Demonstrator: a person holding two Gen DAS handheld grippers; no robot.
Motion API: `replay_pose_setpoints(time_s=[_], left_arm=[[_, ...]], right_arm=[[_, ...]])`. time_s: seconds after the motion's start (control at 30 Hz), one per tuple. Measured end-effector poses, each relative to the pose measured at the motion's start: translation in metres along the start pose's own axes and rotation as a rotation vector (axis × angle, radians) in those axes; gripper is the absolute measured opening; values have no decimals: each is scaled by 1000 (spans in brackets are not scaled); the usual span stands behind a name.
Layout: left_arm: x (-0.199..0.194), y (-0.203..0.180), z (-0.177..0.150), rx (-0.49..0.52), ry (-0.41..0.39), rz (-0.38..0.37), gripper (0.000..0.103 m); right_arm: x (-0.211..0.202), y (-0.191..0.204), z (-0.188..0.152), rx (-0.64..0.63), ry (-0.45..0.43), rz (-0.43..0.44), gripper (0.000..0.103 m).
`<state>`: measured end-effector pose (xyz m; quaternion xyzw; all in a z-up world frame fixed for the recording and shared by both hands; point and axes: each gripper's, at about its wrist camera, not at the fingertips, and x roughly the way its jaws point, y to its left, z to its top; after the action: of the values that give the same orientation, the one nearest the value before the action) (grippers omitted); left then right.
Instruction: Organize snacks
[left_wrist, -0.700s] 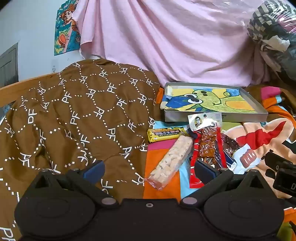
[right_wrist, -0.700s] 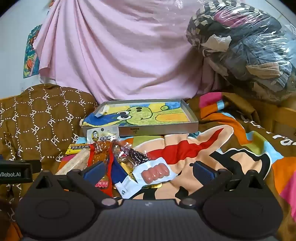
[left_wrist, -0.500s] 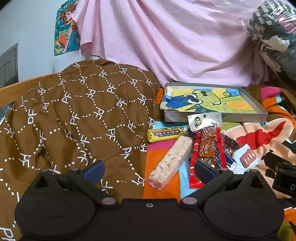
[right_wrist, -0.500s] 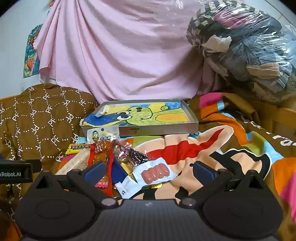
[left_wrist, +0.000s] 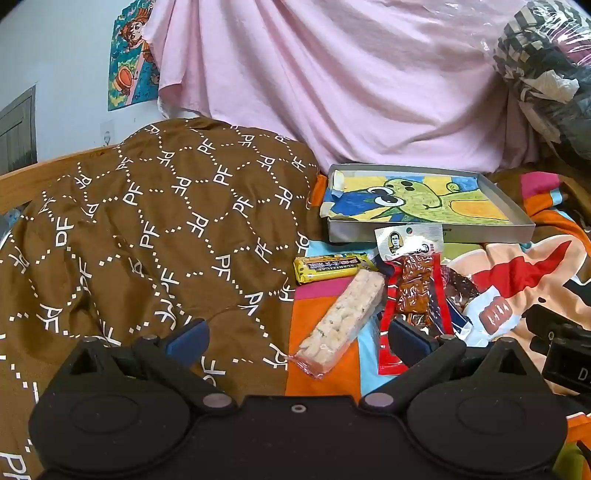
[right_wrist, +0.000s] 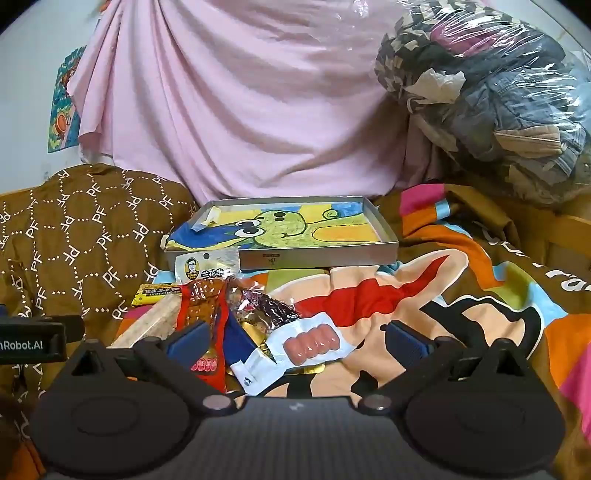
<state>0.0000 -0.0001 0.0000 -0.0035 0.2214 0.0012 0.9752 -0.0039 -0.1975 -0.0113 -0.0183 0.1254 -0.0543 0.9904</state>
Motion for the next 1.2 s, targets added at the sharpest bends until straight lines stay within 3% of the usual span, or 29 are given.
replay_pose_setpoints(time_s=[0.87,1.2], left_arm=[[0,0,0,0,5,0,102],[7,-1,-5,8,28,5,102]], right_arm=[[4,0,-1,12,28,7,103],[10,1,-3,19,86,32,103]])
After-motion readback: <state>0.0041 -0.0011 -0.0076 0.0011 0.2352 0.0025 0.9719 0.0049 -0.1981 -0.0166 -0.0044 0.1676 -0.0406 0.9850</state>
